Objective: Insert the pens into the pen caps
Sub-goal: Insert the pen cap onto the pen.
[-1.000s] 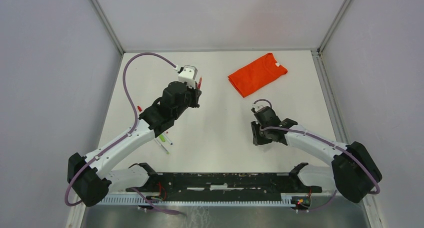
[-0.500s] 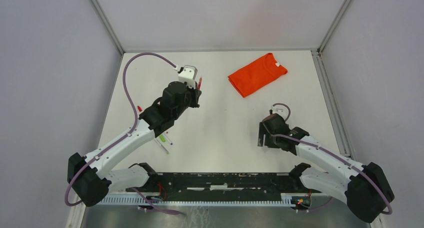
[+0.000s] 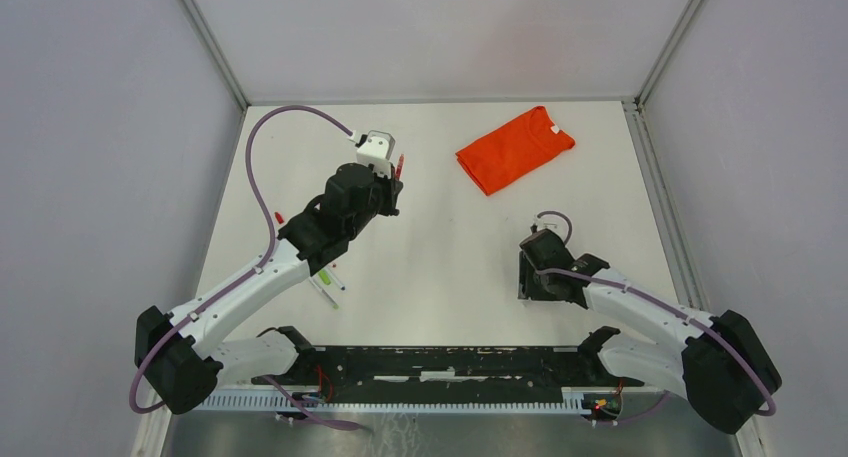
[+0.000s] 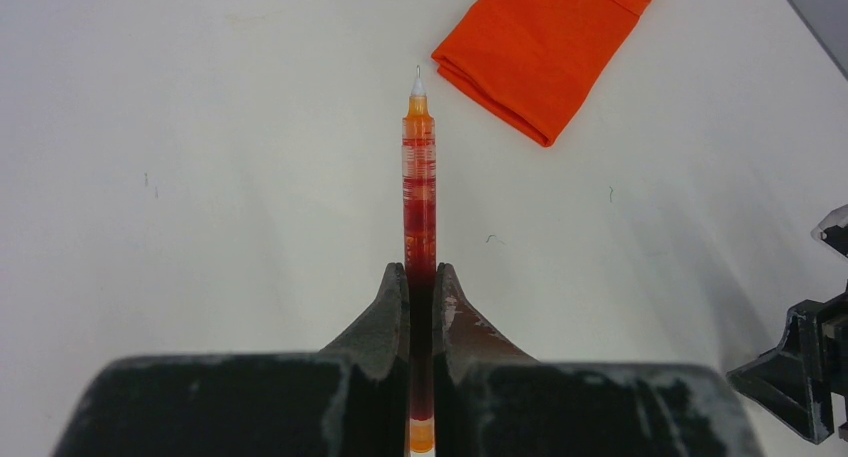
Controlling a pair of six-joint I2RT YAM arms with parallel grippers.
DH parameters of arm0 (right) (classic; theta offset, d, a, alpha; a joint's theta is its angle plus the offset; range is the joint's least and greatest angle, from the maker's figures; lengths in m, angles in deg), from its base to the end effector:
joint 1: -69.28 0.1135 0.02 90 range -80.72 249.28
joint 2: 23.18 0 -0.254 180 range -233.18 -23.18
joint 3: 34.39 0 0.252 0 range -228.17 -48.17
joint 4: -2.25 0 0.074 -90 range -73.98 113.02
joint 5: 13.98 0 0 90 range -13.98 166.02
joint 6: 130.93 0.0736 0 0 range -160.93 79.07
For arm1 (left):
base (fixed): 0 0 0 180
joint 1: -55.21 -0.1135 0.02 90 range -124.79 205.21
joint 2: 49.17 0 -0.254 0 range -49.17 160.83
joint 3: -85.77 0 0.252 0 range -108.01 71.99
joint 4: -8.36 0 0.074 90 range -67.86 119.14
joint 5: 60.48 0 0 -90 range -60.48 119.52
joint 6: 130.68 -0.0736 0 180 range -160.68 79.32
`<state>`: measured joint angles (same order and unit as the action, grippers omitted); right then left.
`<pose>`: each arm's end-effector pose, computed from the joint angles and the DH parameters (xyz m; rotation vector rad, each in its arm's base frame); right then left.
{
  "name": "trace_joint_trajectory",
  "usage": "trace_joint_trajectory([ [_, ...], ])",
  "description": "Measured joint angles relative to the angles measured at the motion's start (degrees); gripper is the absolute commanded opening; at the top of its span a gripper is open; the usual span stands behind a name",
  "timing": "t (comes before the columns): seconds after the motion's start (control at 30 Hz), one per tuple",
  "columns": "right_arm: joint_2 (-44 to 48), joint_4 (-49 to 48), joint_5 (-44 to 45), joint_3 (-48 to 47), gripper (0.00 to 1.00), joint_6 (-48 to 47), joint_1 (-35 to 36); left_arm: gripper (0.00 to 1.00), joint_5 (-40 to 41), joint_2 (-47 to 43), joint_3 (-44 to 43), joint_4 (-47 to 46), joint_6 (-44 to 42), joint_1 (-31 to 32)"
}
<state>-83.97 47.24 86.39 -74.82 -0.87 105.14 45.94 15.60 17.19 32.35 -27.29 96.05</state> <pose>0.1645 0.1025 0.1145 0.1518 2.6844 0.1690 0.2397 -0.1797 0.3101 0.2671 1.9062 -0.3632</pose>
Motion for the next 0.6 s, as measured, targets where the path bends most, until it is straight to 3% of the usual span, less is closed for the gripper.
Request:
trace_joint_trajectory([
  [0.17,-3.4,-2.3,-2.8,-1.6,0.38,-2.3,0.0,0.02,0.0,0.0,0.0,0.0,0.0,0.0],
  [0.27,-4.1,-3.6,-4.8,-1.8,0.37,-3.6,0.0,0.02,0.0,0.0,0.0,0.0,0.0,0.0],
  [0.37,-4.5,-4.2,-6.5,-1.9,0.38,-4.7,0.0,0.02,0.0,0.0,0.0,0.0,0.0,0.0],
  [0.5,-4.8,-4.2,-7.6,-2.3,0.53,-5.9,0.0,0.02,0.0,0.0,0.0,0.0,0.0,0.0],
  [0.6,-4.6,-3.9,-7.4,-2.5,0.56,-6.0,0.0,0.02,0.0,0.0,0.0,0.0,0.0,0.0],
])
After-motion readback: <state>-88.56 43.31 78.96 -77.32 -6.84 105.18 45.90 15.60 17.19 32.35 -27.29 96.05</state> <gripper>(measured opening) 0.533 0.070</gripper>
